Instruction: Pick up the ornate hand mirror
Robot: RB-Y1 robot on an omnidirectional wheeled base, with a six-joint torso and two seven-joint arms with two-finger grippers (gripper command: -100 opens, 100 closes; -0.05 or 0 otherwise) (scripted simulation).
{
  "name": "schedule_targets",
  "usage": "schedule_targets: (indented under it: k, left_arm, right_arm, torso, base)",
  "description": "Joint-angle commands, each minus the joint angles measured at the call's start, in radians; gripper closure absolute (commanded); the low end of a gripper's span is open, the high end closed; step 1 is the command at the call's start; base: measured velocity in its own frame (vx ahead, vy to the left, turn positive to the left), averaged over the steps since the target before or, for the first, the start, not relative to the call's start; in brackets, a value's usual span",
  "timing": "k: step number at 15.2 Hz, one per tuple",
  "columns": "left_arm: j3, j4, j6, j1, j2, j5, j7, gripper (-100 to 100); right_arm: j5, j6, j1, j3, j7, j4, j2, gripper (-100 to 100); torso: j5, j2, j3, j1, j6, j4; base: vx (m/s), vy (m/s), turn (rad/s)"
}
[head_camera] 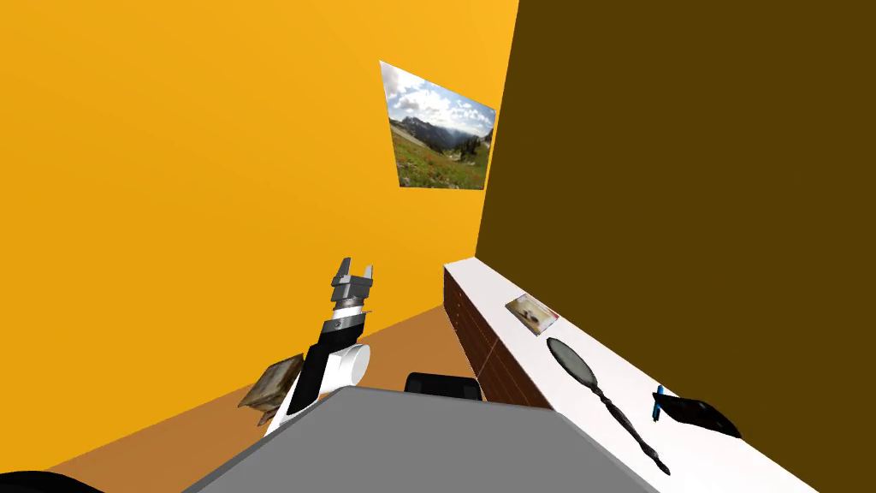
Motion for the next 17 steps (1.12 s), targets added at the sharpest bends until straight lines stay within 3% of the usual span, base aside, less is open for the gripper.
schedule_targets:
  k: [1,3,6,10,15,16,17]
  left_arm:
    - [0.0,0.0,0.0,0.0,0.0,0.0,0.0,0]
    - [0.0,0.0,0.0,0.0,0.0,0.0,0.0,0]
    - [0.0,0.0,0.0,0.0,0.0,0.0,0.0,0]
    - [0.0,0.0,0.0,0.0,0.0,0.0,0.0,0]
    - [0.0,0.0,0.0,0.0,0.0,0.0,0.0,0]
    - [0.0,0.0,0.0,0.0,0.0,0.0,0.0,0]
    - [0.0,0.0,0.0,0.0,0.0,0.0,0.0,0]
  right_arm:
    - [-0.012,0.016,0.018,0.009,0.016,0.015,-0.028,-100]
    - [-0.034,0.035,0.014,0.044,0.024,0.069,-0.081,-100]
    - [-0.045,0.044,0.009,0.059,0.027,0.096,-0.102,-100]
    - [-0.08,0.076,-0.031,0.095,0.036,0.183,-0.154,-100]
    - [-0.105,0.096,-0.085,0.106,0.042,0.235,-0.163,-100]
    - [-0.101,0.091,-0.066,0.099,0.048,0.231,-0.155,-100]
    - [-0.088,0.099,-0.078,0.096,0.048,0.253,-0.125,-100]
  torso:
    - [0.0,0.0,0.0,0.0,0.0,0.0]
    - [0.0,0.001,0.0,-0.001,0.0,0.0]
    - [0.0,-0.001,0.0,-0.002,0.0,0.0]
    - [-0.001,-0.003,-0.001,-0.006,-0.001,0.0]
    - [-0.002,-0.005,-0.003,-0.007,0.0,-0.001]
    - [-0.002,-0.005,-0.003,-0.005,0.001,-0.001]
    - [-0.001,-0.004,-0.002,-0.003,0.002,-0.001]
  base:
    - [0.052,-0.01,0.361]
    - [0.059,-0.024,0.413]
    - [0.067,-0.041,0.349]
    - [0.081,-0.088,0.464]
    - [0.103,-0.122,0.354]
    - [0.058,-0.049,0.091]
    - [0.015,-0.029,0.031]
